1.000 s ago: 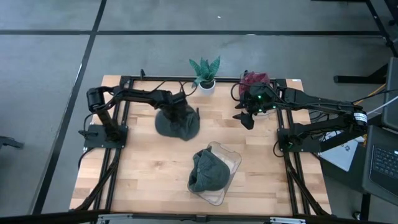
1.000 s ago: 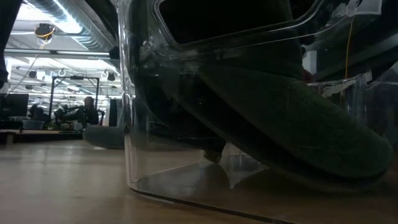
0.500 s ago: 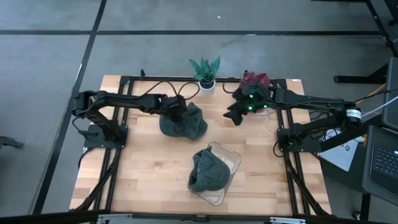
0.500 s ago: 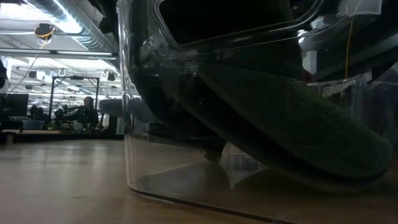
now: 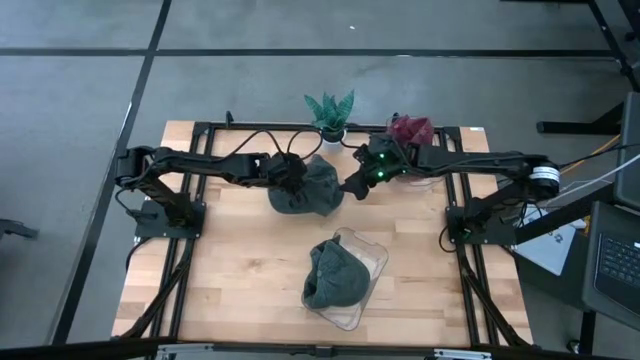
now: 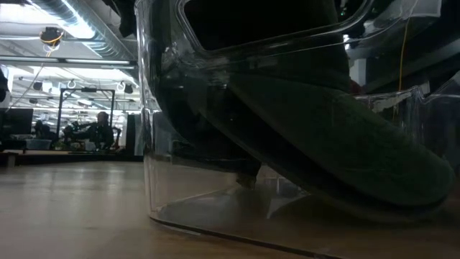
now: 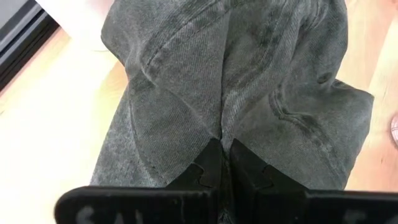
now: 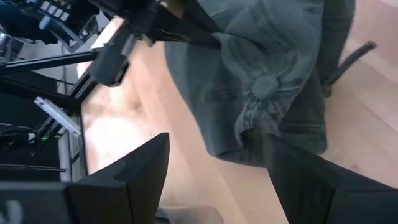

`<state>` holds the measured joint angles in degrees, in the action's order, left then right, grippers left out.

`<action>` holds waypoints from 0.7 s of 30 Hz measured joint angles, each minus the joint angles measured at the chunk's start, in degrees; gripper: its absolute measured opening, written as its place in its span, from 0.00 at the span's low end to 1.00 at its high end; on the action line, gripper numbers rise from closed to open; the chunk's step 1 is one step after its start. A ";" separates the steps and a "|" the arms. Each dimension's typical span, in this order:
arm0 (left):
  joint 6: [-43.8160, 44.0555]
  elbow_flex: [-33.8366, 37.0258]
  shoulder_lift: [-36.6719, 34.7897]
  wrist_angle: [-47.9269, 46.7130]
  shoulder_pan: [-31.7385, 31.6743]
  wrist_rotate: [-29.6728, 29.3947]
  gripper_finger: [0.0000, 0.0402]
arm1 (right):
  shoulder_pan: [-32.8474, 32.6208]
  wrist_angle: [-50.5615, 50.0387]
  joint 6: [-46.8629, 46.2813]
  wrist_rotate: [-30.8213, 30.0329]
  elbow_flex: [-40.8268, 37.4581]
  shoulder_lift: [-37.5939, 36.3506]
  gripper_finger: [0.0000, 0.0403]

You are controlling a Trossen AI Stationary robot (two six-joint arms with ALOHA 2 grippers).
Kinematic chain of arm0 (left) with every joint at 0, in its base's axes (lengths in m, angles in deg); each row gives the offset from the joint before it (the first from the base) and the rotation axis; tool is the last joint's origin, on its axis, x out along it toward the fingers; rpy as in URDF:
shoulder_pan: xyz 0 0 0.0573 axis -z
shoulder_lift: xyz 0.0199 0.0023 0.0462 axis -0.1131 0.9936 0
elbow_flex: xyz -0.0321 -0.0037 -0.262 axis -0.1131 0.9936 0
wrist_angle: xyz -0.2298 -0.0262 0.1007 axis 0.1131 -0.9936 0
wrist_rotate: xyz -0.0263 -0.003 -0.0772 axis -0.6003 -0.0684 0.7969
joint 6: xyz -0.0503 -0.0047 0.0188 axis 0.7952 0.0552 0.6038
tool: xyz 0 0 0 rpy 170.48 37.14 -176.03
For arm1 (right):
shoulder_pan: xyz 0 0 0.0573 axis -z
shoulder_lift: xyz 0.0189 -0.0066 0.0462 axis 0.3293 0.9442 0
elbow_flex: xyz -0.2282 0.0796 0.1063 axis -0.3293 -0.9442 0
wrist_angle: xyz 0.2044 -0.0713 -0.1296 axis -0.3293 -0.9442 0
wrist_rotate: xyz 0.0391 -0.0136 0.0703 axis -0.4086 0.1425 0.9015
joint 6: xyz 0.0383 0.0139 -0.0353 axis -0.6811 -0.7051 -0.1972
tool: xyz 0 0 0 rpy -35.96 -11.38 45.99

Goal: Pick & Place hat
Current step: Put the gray cap into the bottom middle transparent bin

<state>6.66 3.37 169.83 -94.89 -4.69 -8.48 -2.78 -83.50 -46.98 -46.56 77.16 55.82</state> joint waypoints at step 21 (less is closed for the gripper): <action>0.72 -0.02 0.00 5.68 1.45 -0.52 0.02 | 5.53 6.53 -0.81 4.92 0.00 8.19 0.64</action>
<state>7.38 3.34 169.83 -89.21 -3.24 -8.99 2.75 -76.97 -47.78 -41.65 77.16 64.01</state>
